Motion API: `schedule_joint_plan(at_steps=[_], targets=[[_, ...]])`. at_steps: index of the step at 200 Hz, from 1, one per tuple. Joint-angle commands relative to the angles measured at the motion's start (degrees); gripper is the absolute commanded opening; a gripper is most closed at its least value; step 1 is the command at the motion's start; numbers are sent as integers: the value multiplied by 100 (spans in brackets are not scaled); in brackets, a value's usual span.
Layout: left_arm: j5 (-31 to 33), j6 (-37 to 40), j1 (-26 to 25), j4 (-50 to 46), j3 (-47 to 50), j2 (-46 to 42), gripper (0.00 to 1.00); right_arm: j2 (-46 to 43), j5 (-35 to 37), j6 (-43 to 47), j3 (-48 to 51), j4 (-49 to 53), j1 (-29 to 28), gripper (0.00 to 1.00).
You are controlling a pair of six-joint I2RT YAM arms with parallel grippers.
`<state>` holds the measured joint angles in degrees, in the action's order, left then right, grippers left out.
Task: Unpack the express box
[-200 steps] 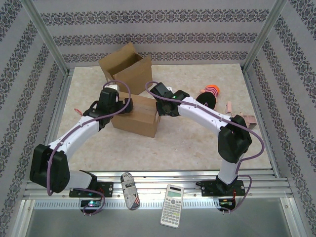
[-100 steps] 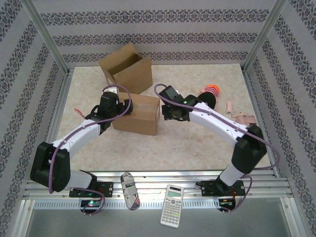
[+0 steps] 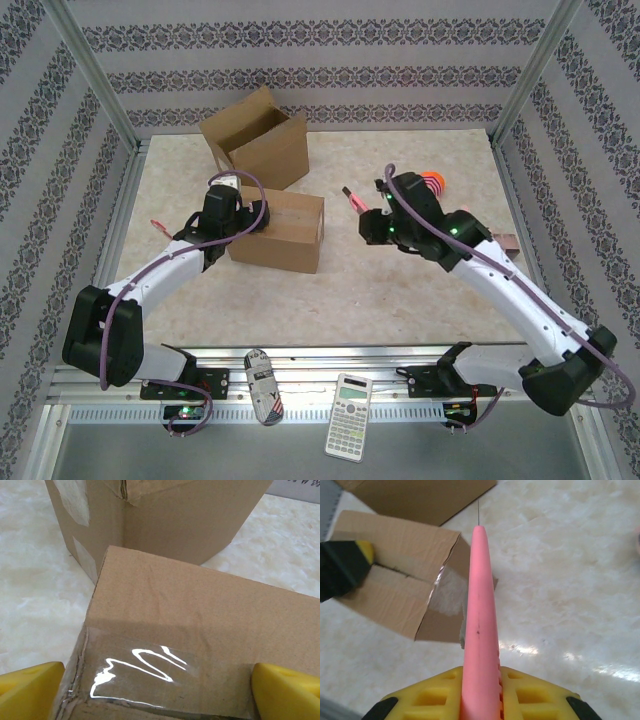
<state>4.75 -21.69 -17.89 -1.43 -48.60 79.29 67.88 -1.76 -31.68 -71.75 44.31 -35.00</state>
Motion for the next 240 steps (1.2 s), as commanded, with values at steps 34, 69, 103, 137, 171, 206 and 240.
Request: schedule_joint_plan(at_steps=[34,69,103,137,171,206,240], targets=[[68,106,20,-1411,494,213,95,-383,-2134,-403,781,-417,521,0],[87,129,22,-1409,489,240,95,-555,-2281,-1119,1386,-1407,512,0],[70,133,21,-1415,449,318,95,-744,-2092,-1666,1864,-2085,512,0],[65,132,22,-1425,435,336,95,-1028,-1909,-2076,2265,-2553,512,0],[54,114,21,-1438,419,368,95,-1232,-1938,-2539,2786,-3260,486,0],[43,119,22,-1461,378,406,95,-1210,-1942,-2718,3019,-3590,417,0],[35,126,22,-1458,375,409,95,-1172,-1899,-2782,3070,-3773,337,0]])
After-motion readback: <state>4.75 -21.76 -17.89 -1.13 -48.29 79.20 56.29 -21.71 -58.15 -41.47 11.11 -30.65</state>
